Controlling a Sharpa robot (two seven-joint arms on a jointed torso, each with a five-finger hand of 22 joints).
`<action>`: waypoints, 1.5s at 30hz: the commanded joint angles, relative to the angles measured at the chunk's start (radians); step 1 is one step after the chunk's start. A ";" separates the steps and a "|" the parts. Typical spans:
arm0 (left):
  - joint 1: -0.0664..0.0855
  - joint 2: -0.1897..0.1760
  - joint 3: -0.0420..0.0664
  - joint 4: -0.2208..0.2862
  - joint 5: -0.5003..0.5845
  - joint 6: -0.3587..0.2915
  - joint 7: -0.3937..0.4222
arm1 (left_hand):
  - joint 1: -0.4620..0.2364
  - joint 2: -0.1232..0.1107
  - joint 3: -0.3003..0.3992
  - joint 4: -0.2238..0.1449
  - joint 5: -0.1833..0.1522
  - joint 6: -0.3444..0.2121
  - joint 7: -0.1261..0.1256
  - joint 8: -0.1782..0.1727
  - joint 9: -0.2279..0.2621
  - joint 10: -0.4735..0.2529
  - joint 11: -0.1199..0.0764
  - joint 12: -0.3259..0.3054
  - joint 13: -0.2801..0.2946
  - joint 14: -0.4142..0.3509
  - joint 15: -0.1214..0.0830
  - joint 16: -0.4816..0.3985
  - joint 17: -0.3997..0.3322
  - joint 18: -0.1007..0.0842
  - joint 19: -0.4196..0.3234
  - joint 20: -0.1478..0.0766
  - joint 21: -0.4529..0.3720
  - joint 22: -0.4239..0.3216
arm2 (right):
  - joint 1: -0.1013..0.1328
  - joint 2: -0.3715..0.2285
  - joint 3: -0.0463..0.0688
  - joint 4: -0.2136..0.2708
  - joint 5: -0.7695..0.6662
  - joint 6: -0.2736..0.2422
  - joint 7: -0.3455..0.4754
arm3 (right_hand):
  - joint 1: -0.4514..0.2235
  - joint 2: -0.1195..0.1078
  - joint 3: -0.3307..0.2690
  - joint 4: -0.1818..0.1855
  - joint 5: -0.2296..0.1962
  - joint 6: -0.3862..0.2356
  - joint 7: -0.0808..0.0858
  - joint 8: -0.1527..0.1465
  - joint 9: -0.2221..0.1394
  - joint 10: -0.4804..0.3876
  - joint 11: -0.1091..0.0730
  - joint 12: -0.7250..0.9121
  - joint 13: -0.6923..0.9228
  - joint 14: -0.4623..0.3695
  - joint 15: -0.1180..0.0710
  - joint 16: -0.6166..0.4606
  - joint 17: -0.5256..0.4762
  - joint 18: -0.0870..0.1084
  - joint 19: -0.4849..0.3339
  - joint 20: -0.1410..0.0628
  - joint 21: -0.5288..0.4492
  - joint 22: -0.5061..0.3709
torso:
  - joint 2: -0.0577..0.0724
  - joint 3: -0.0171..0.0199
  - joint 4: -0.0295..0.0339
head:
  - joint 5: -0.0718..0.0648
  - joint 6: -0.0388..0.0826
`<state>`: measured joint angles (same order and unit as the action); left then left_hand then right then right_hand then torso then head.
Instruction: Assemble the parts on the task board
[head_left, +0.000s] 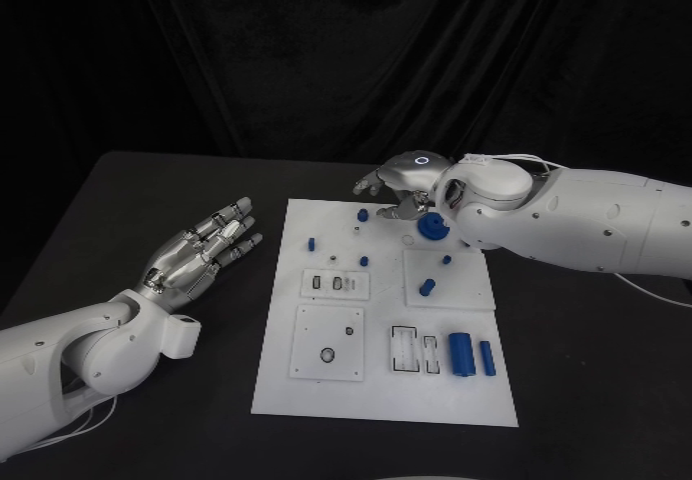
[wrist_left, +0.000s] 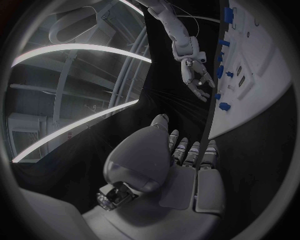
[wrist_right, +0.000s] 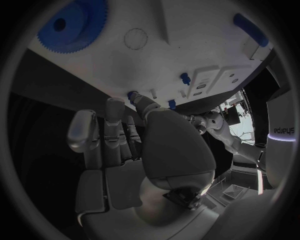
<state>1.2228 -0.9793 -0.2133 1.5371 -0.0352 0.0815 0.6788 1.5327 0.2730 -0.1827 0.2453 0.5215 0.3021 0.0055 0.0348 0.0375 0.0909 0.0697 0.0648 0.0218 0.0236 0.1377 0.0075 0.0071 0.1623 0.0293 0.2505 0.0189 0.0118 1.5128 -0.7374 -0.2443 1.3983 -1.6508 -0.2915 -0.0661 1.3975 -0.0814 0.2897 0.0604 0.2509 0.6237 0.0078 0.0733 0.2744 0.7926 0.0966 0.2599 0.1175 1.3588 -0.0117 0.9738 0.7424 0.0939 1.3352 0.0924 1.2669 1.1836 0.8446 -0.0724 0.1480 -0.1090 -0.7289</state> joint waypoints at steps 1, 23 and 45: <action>0.000 -0.002 0.001 0.004 -0.001 0.008 0.156 | 0.007 -0.001 0.005 0.000 0.006 0.000 0.008 0.005 0.001 -0.002 0.004 0.003 0.001 0.000 0.005 0.003 0.001 0.018 0.000 0.005 0.007 0.002 | 0.018 -0.041 0.003 0.049 -0.003 -0.099 0.005 | 0.002 0.008 -0.006 0.004 0.005 0.058 0.014 0.017 0.006 0.038 -0.004 0.038 0.014 0.003 -0.008 0.008 0.009 0.001 0.008 -0.003 0.009 0.010 | 0.000 0.0001 -0.0001 | 0.003 -0.001; 0.000 -0.007 0.001 0.009 -0.001 0.007 0.154 | 0.007 -0.001 0.005 -0.001 0.007 0.001 0.009 0.005 0.001 -0.001 0.003 0.004 0.001 0.001 0.005 0.004 0.002 0.019 0.000 0.005 0.007 0.002 | 0.002 -0.300 -0.004 0.199 -0.003 0.035 -0.151 | -0.116 0.018 -0.153 0.147 -0.121 0.205 0.067 0.009 -0.027 0.778 -0.112 1.311 1.453 0.198 -0.065 0.555 0.767 -0.059 0.159 -0.058 0.203 0.274 | 0.001 0.0002 -0.0028 | -0.014 -0.003; 0.000 -0.009 0.001 0.009 -0.001 0.009 0.152 | 0.007 -0.002 0.006 -0.002 0.007 0.001 0.011 0.005 0.001 -0.002 0.002 0.003 0.001 0.001 0.005 0.004 0.002 0.019 0.000 0.006 0.007 0.002 | -0.034 -0.281 -0.004 0.168 -0.003 0.077 -0.165 | -0.094 0.029 -0.157 0.132 -0.040 0.190 0.063 -0.007 -0.046 0.778 -0.113 1.311 1.453 0.198 -0.064 0.564 0.782 -0.059 0.154 -0.055 0.207 0.284 | 0.001 0.0003 0.0006 | -0.017 -0.016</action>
<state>1.2228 -0.9875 -0.2134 1.5435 -0.0353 0.0813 0.6790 1.5327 0.2730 -0.1828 0.2454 0.5253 0.3057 0.0090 0.0348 0.0374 0.0909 0.0698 0.0648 0.0218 0.0236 0.1377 0.0075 0.0075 0.1622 0.0293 0.2505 0.0229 0.0125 1.4840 -1.0183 -0.2481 1.5691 -1.6508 -0.2418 -0.2041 1.2923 -0.0550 0.1325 0.1984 0.2087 0.8192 0.0696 0.0714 0.2289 1.4615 -0.0178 1.5683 1.3078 1.4646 -0.0778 1.5433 1.3079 0.0387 1.4634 0.0357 1.4778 1.3079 0.8454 -0.0716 0.1489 -0.1252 -0.7436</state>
